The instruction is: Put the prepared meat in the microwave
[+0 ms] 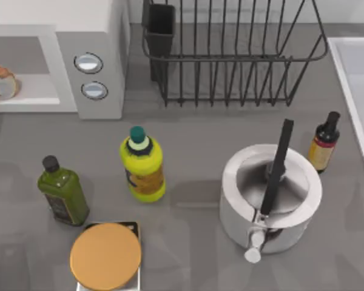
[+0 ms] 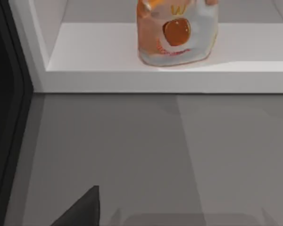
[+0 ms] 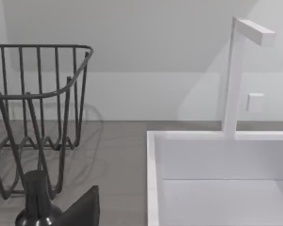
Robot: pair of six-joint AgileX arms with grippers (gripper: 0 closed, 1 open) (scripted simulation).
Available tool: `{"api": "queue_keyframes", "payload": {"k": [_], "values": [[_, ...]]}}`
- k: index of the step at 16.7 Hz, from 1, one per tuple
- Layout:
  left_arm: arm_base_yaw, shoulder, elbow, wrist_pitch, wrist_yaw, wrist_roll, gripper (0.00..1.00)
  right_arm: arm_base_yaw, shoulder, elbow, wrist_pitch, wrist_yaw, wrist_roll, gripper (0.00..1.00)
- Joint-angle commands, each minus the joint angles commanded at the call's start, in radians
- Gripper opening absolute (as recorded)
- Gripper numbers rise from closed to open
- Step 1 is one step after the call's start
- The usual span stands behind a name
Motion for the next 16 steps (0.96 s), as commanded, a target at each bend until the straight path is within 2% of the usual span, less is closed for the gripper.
{"api": "queue_keyframes", "payload": {"k": [5, 12, 16], "values": [[0.001, -0.088, 0.075, -0.161, 0.001, -0.002, 1.00, 0.000, 0.000, 0.000, 0.000, 0.000, 0.000, 1.00], [-0.001, -0.317, 0.251, -0.592, -0.003, -0.005, 1.00, 0.000, 0.000, 0.000, 0.000, 0.000, 0.000, 1.00], [-0.002, -0.381, 0.299, -0.678, -0.006, -0.006, 1.00, 0.000, 0.000, 0.000, 0.000, 0.000, 0.000, 1.00]]}}
